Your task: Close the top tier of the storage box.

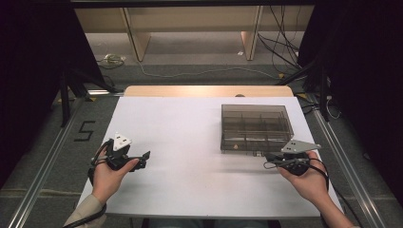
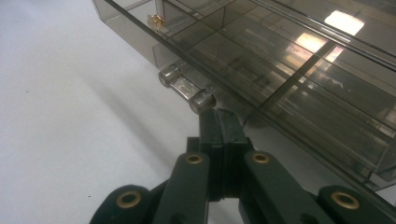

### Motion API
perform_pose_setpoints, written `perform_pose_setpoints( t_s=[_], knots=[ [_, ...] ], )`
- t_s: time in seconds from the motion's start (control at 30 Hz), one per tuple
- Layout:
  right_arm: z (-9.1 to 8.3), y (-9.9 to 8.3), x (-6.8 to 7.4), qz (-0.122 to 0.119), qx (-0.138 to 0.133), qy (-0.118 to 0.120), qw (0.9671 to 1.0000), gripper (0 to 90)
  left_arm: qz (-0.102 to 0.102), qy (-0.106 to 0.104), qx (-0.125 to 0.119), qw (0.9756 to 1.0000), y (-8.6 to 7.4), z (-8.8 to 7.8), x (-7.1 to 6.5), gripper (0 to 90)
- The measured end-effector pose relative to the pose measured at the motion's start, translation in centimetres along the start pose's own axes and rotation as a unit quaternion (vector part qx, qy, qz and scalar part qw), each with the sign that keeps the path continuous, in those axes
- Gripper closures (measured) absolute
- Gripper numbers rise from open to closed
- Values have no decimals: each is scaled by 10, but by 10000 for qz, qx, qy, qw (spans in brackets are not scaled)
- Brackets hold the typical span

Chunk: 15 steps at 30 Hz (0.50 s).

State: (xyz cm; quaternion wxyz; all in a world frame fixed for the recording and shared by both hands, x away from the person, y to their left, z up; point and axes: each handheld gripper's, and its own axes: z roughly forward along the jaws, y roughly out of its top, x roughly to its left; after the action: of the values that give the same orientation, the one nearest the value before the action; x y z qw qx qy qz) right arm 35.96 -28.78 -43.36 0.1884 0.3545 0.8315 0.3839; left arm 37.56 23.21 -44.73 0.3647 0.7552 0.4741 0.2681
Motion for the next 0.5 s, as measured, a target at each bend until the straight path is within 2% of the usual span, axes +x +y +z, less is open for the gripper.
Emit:
perform_pose_setpoints(
  t_s=[0.5],
  knots=[
    [3,3,-3,9,-29,-50,10000,900,-3,4,-12,10000,0,0,0,84]
  ],
)
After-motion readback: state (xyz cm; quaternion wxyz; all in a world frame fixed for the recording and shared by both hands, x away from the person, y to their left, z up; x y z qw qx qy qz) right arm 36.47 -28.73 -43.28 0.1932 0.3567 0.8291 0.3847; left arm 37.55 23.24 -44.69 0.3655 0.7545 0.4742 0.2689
